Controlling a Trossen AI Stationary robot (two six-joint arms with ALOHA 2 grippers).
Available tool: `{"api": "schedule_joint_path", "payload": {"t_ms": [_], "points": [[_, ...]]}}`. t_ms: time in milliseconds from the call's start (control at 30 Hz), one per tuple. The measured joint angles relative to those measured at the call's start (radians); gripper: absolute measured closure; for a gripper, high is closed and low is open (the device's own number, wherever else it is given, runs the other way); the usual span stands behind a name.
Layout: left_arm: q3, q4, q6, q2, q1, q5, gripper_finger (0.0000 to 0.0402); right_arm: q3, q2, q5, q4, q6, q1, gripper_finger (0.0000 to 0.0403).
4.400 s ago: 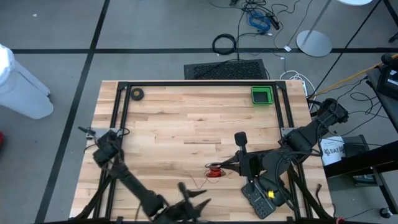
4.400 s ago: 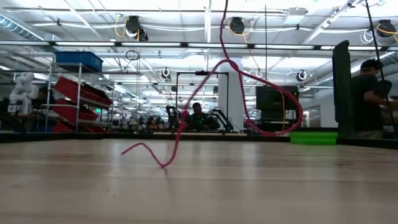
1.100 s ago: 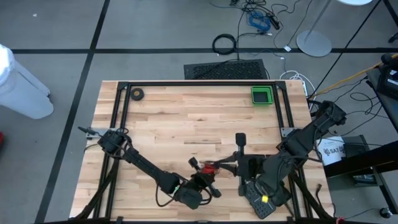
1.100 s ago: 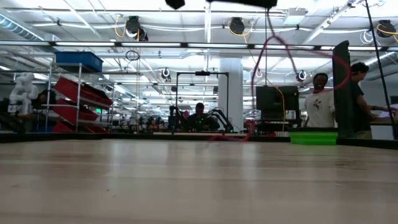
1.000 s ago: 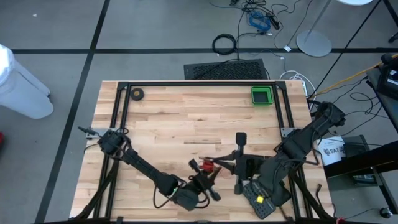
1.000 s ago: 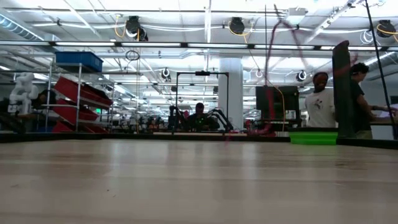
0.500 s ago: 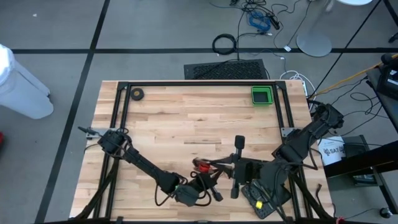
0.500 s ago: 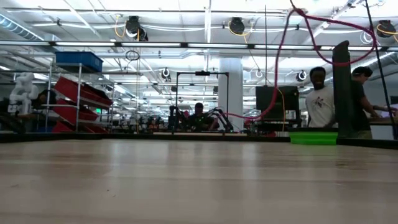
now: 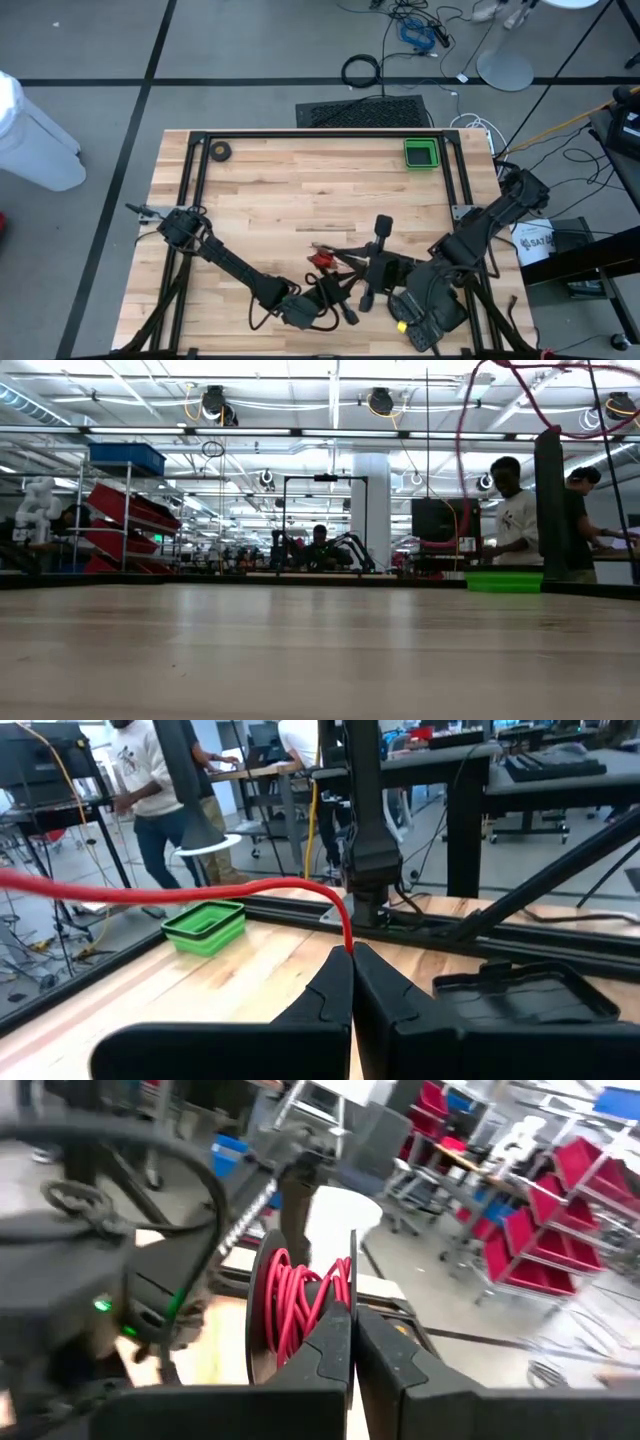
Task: Coil cords
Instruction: Coil the red wire into the spool
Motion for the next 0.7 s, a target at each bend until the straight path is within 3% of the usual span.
{"api": "schedule_joint_path", "payload": {"t_ms": [200, 433, 700], "points": [[0.000, 0.011, -0.001, 0.000, -0.002, 0.056, 0.0402, 0.000, 0.018, 0.030, 0.000, -0.003, -0.018, 0.0403], [0.000, 0.019, -0.003, 0.000, -0.002, 0.189, 0.0402, 0.000, 0.018, 0.189, -0.003, -0.045, -0.022, 0.0403], [0.001, 0.068, 0.077, 0.000, -0.003, 0.209, 0.0402, 0.001, 0.017, 0.197, -0.050, -0.021, -0.022, 0.0403]]}}
